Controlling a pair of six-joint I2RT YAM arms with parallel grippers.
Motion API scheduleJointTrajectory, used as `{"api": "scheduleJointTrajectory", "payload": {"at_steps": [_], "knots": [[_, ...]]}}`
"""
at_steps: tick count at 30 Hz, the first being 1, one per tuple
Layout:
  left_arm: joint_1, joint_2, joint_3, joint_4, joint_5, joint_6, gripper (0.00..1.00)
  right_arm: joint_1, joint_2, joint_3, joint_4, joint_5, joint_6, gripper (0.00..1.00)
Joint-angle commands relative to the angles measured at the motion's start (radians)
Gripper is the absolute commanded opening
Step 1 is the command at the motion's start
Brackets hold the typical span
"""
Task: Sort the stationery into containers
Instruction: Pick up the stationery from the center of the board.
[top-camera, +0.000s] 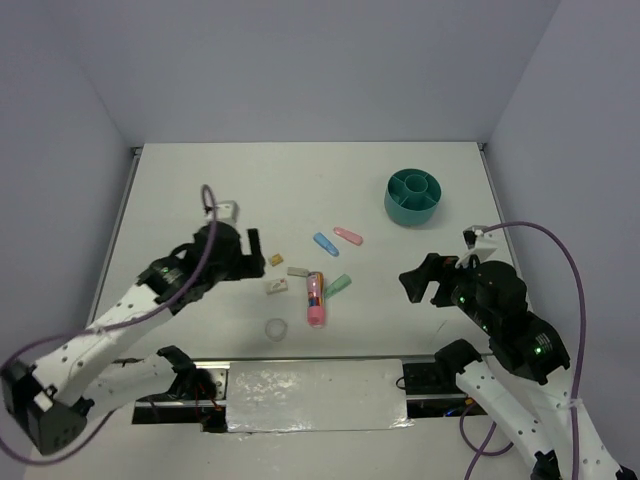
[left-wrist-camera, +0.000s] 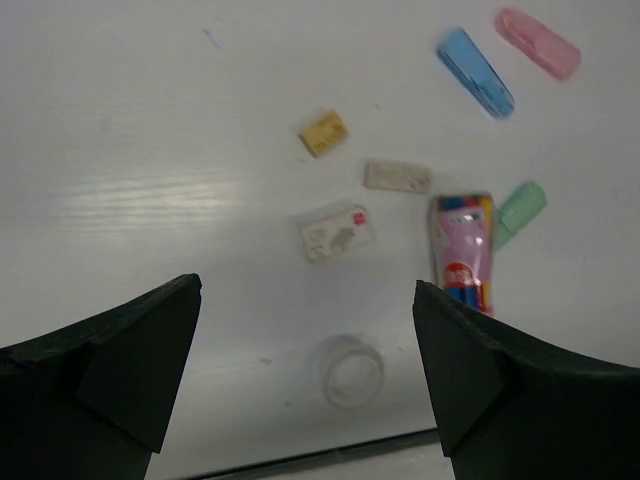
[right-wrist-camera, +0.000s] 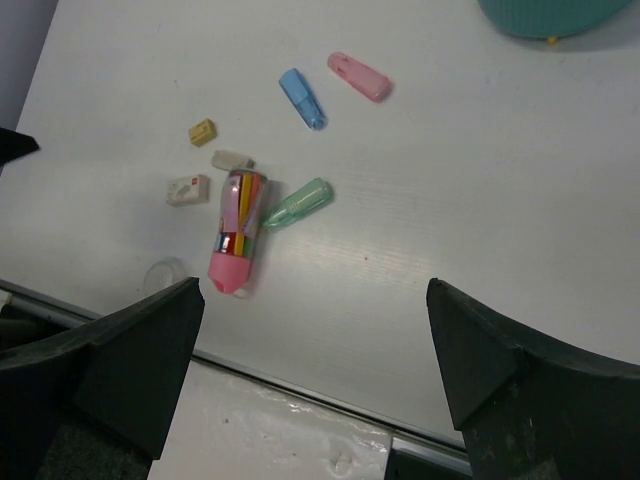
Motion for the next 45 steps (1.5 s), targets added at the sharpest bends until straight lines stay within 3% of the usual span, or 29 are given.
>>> {"api": "scheduleJointTrajectory", "payload": {"at_steps": [1,5,10,16,35,40,45], "knots": [[-0.228,0.121,0.064,0.056,-0.162,-0.143,0.99,-0.003,0.033,-0.034,0.068,-0.064,0.025,1.00],[-0.388,0.372,0.163,0.067,-0.253,-0.241,0.99,-0.001,0.037,-0.040,0.070,-0.087,0.037,1.00],[-0.440,0.600,0.258,0.075,-0.272,-0.298,0.99,-0.001,0.016,-0.043,0.051,-0.082,0.037,1.00],[-0.449,0.753,0.325,0.118,-0.247,-0.311,0.95,-0.001,-0.006,-0.059,0.045,-0.095,0.036,1.00],[-0.451,0.927,0.352,0.135,-0.271,-0.367,0.81,-0.003,-0.018,-0.085,0.059,-0.121,0.036,1.00],[-0.451,0.947,0.341,0.144,-0.271,-0.370,0.69,-0.004,-0.018,-0.082,0.057,-0.122,0.034,1.00],[-0.453,0.958,0.330,0.142,-0.265,-0.377,0.70,-0.003,-0.021,-0.080,0.057,-0.119,0.036,1.00]]}}
